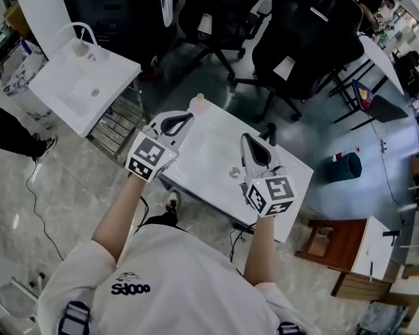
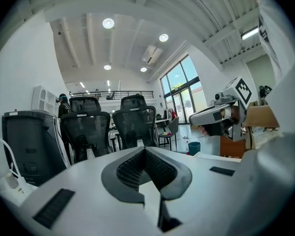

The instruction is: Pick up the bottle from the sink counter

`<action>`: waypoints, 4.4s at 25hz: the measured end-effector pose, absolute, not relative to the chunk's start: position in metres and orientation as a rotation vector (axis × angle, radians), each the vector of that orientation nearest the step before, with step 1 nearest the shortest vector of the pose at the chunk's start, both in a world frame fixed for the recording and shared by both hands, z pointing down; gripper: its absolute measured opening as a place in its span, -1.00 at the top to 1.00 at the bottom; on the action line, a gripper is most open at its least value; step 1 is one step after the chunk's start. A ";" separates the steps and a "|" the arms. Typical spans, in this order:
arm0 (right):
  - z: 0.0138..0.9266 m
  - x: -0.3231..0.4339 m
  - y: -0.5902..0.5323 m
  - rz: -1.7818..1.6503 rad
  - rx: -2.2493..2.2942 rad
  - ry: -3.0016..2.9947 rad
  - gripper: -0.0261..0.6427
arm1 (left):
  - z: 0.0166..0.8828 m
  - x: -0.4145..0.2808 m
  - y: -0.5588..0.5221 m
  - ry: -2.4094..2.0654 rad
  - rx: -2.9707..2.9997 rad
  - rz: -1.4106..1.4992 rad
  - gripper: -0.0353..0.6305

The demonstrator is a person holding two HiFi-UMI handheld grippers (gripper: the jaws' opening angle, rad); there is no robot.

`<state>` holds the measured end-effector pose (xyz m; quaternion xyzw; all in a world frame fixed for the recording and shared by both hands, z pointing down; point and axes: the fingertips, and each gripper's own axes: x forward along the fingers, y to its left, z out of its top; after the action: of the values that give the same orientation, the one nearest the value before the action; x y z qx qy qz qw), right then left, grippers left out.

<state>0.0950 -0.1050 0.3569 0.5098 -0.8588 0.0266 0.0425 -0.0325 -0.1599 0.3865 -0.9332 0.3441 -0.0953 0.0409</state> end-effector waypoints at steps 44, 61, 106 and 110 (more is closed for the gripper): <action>0.461 0.121 -0.251 0.421 1.486 -2.510 0.89 | 0.644 0.025 -0.356 0.898 -2.976 -1.022 -0.14; 0.490 0.129 -0.252 0.527 1.487 -2.480 0.89 | 0.711 0.040 -0.375 0.798 -2.975 -1.153 -0.29; 0.454 0.140 -0.236 0.477 1.546 -2.533 0.89 | 0.576 0.044 -0.350 0.859 -3.036 -0.812 -0.29; 0.441 0.137 -0.233 0.421 1.522 -2.550 0.89 | 0.546 0.043 -0.337 0.857 -3.028 -0.751 -0.29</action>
<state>0.1368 -0.2327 0.4414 0.5061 -0.8481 0.1401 0.0708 0.0432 -0.3370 0.5457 -0.9349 0.2646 -0.2317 -0.0470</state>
